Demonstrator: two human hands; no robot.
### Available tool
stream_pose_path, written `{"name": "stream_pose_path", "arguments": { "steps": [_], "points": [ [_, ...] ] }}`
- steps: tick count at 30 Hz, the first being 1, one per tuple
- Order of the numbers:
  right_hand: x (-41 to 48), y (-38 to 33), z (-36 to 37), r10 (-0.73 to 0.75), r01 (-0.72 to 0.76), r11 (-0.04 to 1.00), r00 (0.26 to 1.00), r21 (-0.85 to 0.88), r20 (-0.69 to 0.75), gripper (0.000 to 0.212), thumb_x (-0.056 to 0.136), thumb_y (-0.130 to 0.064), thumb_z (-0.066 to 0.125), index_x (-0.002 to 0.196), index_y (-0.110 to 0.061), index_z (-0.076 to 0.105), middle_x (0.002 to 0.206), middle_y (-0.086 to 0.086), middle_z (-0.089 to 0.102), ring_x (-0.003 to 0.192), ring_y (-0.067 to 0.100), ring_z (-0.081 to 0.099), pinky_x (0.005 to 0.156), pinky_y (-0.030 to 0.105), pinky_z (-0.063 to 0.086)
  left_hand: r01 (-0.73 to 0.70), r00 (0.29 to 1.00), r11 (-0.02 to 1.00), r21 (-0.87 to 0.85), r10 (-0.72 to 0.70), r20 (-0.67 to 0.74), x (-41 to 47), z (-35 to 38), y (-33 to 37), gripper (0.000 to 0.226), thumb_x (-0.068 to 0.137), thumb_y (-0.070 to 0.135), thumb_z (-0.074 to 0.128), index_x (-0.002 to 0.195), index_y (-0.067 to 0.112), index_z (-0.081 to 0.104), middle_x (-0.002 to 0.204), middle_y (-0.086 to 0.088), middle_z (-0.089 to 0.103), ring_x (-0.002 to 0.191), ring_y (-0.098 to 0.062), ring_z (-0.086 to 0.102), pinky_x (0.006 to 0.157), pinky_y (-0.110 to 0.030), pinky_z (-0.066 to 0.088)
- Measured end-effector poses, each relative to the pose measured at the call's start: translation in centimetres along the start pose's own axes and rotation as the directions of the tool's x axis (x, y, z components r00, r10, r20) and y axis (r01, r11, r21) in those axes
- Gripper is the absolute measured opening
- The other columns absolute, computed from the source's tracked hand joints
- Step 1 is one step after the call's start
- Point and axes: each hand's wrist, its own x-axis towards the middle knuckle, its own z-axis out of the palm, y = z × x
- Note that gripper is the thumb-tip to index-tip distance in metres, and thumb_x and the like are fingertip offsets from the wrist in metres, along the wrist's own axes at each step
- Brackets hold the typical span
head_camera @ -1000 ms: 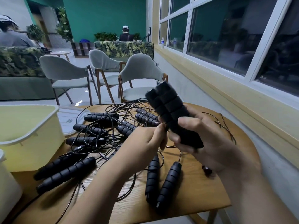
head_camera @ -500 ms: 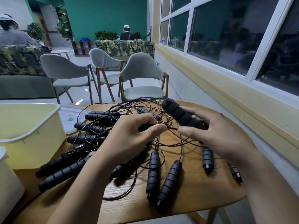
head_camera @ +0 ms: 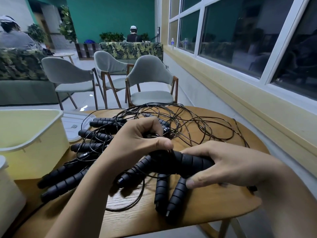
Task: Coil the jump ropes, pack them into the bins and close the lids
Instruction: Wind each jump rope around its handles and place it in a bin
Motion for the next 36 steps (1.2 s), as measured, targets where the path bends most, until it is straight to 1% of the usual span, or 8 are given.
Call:
{"name": "stream_pose_path", "arguments": {
  "steps": [6, 9, 12, 16, 21, 25, 31, 36],
  "points": [
    [-0.4, 0.0, 0.2, -0.122, 0.115, 0.966, 0.992, 0.231, 0.017, 0.036, 0.091, -0.001, 0.082, 0.126, -0.002, 0.072, 0.089, -0.010, 0.073, 0.078, -0.004, 0.066, 0.071, 0.009, 0.047, 0.080, 0.993, 0.972, -0.220, -0.059, 0.099, 0.1, 0.0, -0.5, 0.039, 0.090, 0.044, 0.080, 0.083, 0.007, 0.070, 0.078, -0.012, 0.061, 0.068, -0.016, 0.056, 0.061, -0.027, 0.043],
    [0.0, 0.1, 0.2, -0.179, 0.208, 0.929, 0.976, 0.306, -0.121, 0.044, 0.088, -0.033, 0.083, 0.124, -0.008, 0.073, 0.093, 0.010, 0.070, 0.080, 0.015, 0.064, 0.070, 0.025, 0.047, 0.128, 0.991, 0.973, -0.193, -0.117, 0.070, 0.3, 1.3, -0.3, 0.031, 0.101, 0.021, 0.063, 0.074, 0.017, 0.076, 0.072, -0.004, 0.069, 0.066, -0.011, 0.065, 0.063, -0.025, 0.051],
    [0.4, 0.7, 0.5, -0.175, 0.258, 0.871, 0.958, 0.417, -0.227, 0.083, 0.080, -0.069, 0.082, 0.125, 0.000, 0.067, 0.085, 0.026, 0.057, 0.065, 0.024, 0.049, 0.053, 0.031, 0.030, 0.179, 0.983, 0.963, -0.201, -0.184, -0.006, 0.6, 2.4, -0.8, 0.046, 0.113, 0.012, 0.047, 0.068, 0.004, 0.047, 0.058, 0.001, 0.035, 0.053, -0.010, 0.031, 0.052, -0.024, 0.025],
    [0.9, 0.8, 1.0, -0.184, 0.364, 0.790, 0.908, 0.493, -0.376, 0.068, 0.090, -0.050, 0.076, 0.138, -0.005, 0.061, 0.113, 0.027, 0.070, 0.067, 0.025, 0.048, 0.053, 0.034, 0.030, 0.156, 0.984, 0.963, -0.221, -0.170, -0.047, 0.7, 3.2, -0.9, 0.048, 0.113, 0.030, 0.039, 0.074, 0.003, 0.044, 0.062, 0.004, 0.024, 0.055, -0.011, 0.021, 0.055, -0.033, 0.015],
    [1.2, 0.5, 1.3, -0.081, 0.438, 0.722, 0.822, 0.535, -0.564, 0.058, 0.088, -0.046, 0.075, 0.128, -0.007, 0.058, 0.114, 0.036, 0.065, 0.065, 0.020, 0.051, 0.052, 0.032, 0.031, 0.107, 0.994, 0.992, -0.070, -0.108, -0.014, 0.6, 3.9, -0.5, 0.046, 0.115, 0.038, 0.039, 0.093, 0.005, 0.064, 0.060, 0.011, 0.031, 0.053, -0.011, 0.030, 0.051, -0.024, 0.026],
    [1.8, 0.2, 1.5, 0.014, 0.430, 0.757, 0.742, 0.493, -0.670, 0.043, 0.084, -0.052, 0.085, 0.113, -0.026, 0.067, 0.109, 0.045, 0.058, 0.067, 0.029, 0.047, 0.052, 0.032, 0.034, 0.072, 0.997, 0.944, 0.321, -0.058, -0.051, 0.8, 4.1, -0.9, 0.047, 0.112, 0.053, 0.035, 0.089, 0.023, 0.063, 0.060, -0.006, 0.051, 0.056, -0.019, 0.052, 0.058, -0.045, 0.045],
    [2.5, 0.0, 2.2, 0.096, 0.308, 0.893, 0.583, 0.329, -0.807, 0.036, 0.083, -0.053, 0.081, 0.117, -0.042, 0.073, 0.070, 0.006, 0.060, 0.062, 0.018, 0.053, 0.061, 0.036, 0.045, 0.050, 0.994, 0.827, 0.561, 0.012, -0.106, 0.9, 4.1, -0.7, 0.052, 0.112, 0.058, 0.026, 0.086, 0.028, 0.060, 0.068, -0.001, 0.064, 0.068, -0.011, 0.061, 0.074, -0.042, 0.049],
    [2.7, 0.6, 2.4, 0.074, 0.112, 0.982, 0.510, 0.151, -0.857, 0.036, 0.085, -0.058, 0.082, 0.117, -0.047, 0.071, 0.083, -0.010, 0.075, 0.073, 0.006, 0.070, 0.067, 0.025, 0.055, -0.003, 0.982, 0.781, 0.625, 0.121, -0.146, 1.0, 3.7, -0.4, 0.045, 0.110, 0.055, 0.035, 0.083, 0.029, 0.060, 0.066, 0.009, 0.062, 0.065, -0.005, 0.058, 0.064, -0.037, 0.048]
  ]
}}
